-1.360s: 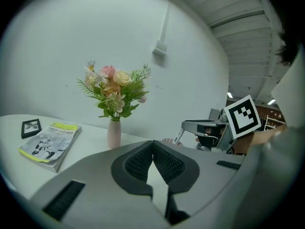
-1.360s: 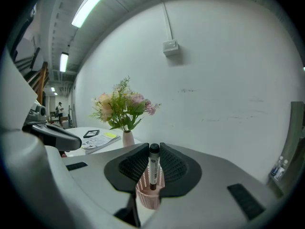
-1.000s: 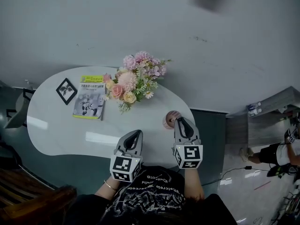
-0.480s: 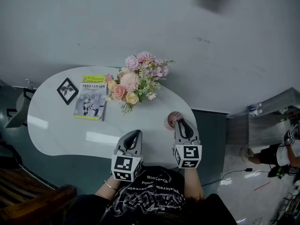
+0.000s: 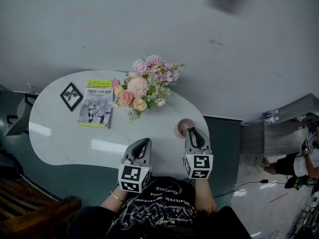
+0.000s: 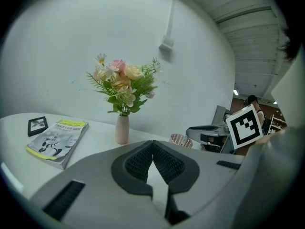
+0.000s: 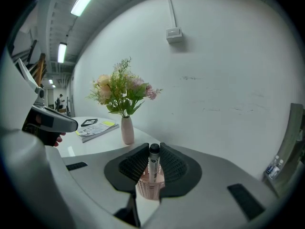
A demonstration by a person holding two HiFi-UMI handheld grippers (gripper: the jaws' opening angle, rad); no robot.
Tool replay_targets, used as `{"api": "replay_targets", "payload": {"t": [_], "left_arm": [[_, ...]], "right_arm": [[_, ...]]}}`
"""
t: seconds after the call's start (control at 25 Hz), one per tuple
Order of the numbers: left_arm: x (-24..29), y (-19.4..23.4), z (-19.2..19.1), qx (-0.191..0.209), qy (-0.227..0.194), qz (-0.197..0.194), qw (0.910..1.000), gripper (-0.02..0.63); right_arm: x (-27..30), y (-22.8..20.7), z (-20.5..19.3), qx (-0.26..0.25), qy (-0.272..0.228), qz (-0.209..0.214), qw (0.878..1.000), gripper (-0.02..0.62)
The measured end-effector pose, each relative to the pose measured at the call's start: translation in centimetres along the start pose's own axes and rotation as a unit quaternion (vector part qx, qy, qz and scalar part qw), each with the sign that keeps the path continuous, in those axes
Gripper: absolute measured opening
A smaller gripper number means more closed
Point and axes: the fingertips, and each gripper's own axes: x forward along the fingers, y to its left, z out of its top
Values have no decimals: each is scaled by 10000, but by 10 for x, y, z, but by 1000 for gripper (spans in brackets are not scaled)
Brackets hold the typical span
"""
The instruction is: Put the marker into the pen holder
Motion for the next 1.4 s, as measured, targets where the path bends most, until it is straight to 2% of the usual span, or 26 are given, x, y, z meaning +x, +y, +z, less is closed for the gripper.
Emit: {"api": "replay_targets", "payload": {"t": [0.44, 0.8, 0.96, 1.4], "left_arm": [[-2, -5, -2, 23, 15, -24, 10000, 23], [-5, -8, -7, -10, -4, 15, 10000, 23], [-4, -14, -7, 41, -7, -34, 10000, 23], [0, -26, -5, 73, -32, -140, 9999, 23]], "right_arm": [[0, 2, -3, 94, 4, 95, 9999, 97], [-5, 0, -9, 19, 74, 114, 9999, 187], [-8, 2, -6, 48, 36, 203, 9998, 193], [-28, 6, 28, 56, -408, 299, 9987, 198]]}}
